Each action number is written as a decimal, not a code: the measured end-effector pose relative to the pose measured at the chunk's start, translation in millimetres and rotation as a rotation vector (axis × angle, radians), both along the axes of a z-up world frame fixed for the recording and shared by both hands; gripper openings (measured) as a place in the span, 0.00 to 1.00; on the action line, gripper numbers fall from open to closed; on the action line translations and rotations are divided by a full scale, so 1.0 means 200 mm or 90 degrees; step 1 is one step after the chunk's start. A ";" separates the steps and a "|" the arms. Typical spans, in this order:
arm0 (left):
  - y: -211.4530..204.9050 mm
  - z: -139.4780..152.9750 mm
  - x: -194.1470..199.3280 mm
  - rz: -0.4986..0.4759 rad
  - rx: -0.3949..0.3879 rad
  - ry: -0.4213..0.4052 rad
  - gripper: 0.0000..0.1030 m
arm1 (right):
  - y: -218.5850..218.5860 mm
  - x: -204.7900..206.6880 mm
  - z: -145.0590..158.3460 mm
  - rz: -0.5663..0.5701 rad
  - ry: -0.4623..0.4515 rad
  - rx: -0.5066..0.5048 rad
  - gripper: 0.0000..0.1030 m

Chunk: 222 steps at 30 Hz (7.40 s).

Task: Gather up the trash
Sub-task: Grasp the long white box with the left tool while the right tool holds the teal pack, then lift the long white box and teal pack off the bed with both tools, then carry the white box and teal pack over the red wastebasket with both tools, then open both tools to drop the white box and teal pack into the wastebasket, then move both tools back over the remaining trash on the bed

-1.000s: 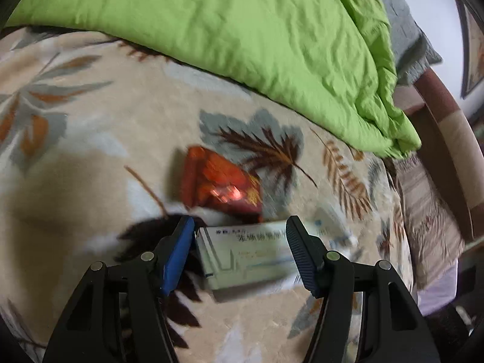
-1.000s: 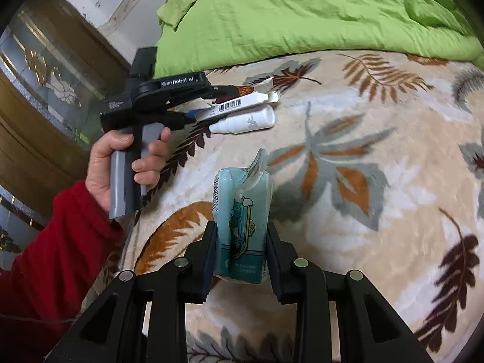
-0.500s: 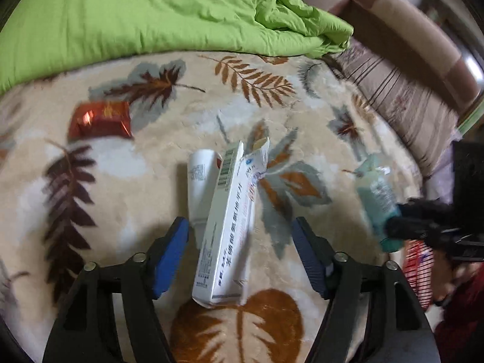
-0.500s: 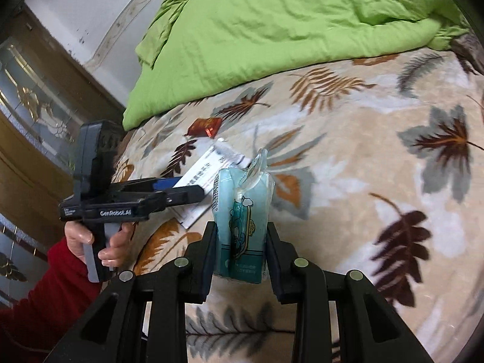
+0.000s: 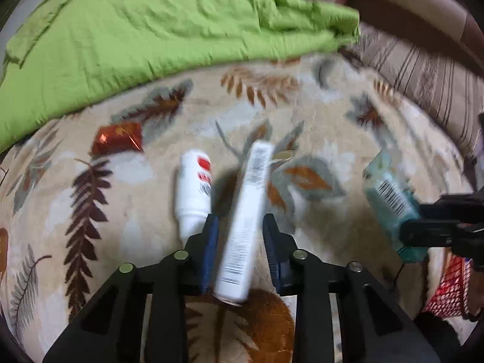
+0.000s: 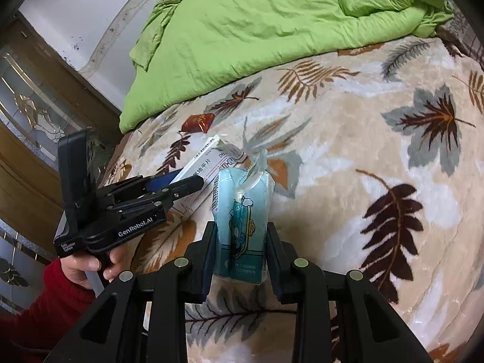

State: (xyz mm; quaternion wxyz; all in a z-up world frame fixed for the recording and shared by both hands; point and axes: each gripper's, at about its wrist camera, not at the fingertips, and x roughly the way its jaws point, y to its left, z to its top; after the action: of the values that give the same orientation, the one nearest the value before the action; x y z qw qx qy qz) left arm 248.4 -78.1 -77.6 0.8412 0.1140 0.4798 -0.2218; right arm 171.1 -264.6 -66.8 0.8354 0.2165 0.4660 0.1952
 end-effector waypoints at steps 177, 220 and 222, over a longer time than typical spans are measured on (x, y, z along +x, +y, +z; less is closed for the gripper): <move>-1.23 0.23 -1.51 -0.366 -0.090 0.011 0.13 | -0.97 -1.68 0.11 -0.413 0.028 -0.095 0.37; -0.70 0.45 -1.18 -0.163 -0.159 -0.047 0.41 | -0.68 -1.30 0.33 -0.280 -0.031 -0.112 0.57; -0.58 0.46 -1.12 -0.118 -0.155 -0.058 0.41 | -0.58 -1.17 0.36 -0.237 -0.046 -0.110 0.57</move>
State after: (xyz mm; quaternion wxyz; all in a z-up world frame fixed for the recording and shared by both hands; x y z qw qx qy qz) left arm 23.9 -194.3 14.8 0.8456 0.0653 0.3981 -0.3496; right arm -62.4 -380.0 5.5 0.8885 0.2191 0.4032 0.0045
